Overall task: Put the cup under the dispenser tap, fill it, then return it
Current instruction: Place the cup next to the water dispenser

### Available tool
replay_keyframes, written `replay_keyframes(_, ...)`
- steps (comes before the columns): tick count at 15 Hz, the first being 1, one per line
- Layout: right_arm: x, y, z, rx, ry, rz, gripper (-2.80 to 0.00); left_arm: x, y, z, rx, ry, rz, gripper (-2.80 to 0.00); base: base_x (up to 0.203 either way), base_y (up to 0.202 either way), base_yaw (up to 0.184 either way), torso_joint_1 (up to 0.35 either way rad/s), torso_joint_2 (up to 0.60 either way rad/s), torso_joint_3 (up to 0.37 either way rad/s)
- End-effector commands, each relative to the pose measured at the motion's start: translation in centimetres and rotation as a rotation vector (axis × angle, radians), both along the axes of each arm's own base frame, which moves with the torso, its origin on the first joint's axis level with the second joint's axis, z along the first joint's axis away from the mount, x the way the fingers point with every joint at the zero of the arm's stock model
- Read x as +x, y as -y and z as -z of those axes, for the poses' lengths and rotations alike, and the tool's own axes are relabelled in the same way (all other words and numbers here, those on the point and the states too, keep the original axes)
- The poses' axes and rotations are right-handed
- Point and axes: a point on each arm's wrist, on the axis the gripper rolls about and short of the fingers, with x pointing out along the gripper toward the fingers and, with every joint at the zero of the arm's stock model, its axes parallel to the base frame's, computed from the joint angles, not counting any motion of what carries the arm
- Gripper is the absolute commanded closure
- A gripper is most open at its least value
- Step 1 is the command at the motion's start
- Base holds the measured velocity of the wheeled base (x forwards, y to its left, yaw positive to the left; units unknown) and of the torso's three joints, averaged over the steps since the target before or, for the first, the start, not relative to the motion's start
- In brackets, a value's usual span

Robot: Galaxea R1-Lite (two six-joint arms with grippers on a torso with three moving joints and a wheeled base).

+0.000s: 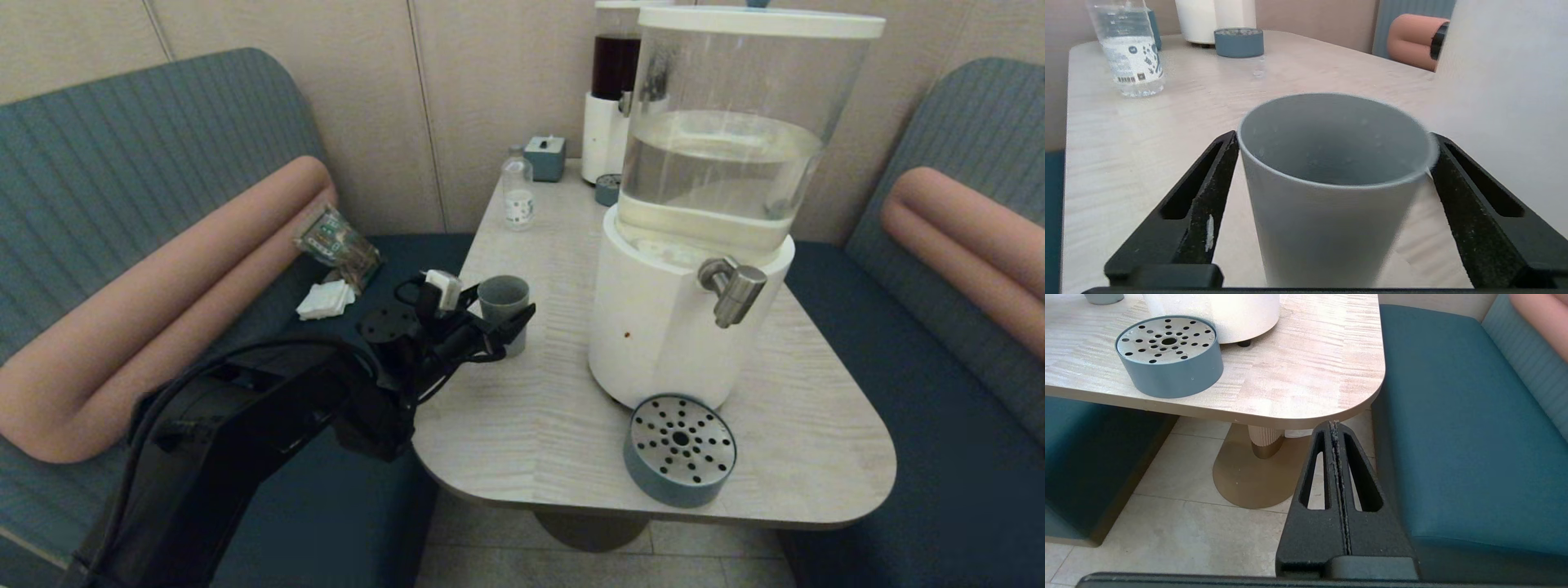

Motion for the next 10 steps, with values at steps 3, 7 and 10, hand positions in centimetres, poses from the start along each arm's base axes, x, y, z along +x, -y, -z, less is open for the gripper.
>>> replay_keyframes(3, 0.0, 0.0, 0.0, 0.0, -0.001, 0.0, 0.0, -2.5, -0.8, -2.9, 0.003, -0.008, 0.003, -2.8, 0.0, 0.0, 0.0, 0.0, 0.0, 0.0)
replay_keyframes(7, 0.0, 0.0, 0.0, 0.0, -0.002, 0.0, 0.0, -5.1, -1.5, -5.4, 0.007, -0.015, 0.005, -2.8, 0.0, 0.0, 0.0, 0.0, 0.0, 0.0)
replay_keyframes(10, 0.0, 0.0, 0.0, 0.0, -0.001, 0.0, 0.0, -7.6, -2.3, -7.3, 0.01, -0.023, 0.006, -2.8, 0.0, 0.0, 0.0, 0.0, 0.0, 0.0)
